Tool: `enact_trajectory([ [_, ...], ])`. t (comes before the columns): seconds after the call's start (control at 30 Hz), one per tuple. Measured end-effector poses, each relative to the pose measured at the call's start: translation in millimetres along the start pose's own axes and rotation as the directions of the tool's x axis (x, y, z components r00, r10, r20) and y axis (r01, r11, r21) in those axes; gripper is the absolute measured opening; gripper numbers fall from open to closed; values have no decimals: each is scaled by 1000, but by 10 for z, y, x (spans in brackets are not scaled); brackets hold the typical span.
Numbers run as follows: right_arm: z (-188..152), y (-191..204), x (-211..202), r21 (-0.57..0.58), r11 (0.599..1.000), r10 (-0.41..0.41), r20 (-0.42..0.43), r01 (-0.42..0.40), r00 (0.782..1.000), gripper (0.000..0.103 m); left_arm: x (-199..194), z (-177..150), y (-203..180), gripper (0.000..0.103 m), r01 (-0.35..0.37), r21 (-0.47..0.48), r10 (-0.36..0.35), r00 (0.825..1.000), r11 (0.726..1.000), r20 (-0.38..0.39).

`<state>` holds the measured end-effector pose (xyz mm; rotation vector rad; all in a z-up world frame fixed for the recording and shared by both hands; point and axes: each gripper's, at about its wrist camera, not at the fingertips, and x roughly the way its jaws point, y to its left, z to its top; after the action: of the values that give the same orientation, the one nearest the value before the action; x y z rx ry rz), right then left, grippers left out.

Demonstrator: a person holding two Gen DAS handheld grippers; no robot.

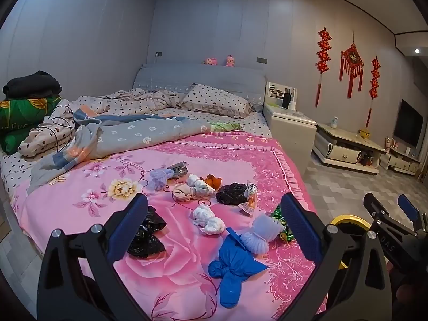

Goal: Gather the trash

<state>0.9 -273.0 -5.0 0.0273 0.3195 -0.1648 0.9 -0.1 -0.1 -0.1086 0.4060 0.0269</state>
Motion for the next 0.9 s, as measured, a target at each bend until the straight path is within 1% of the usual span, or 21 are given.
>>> enact_trajectory([
  [0.07,-2,3,5,-3,1000,0,-5,0,1000,95,-6,1,1,96,5,-3,-5,1000,1000,10],
  [0.53,-11,11,6,-2,1000,1,-4,-1,1000,95,-48,8,-37,96,4,-8,-4,1000,1000,9],
  [0.9,-8,13,13,-3,1000,1,-9,-1,1000,95,-6,-2,7,96,3,-11,-3,1000,1000,8],
])
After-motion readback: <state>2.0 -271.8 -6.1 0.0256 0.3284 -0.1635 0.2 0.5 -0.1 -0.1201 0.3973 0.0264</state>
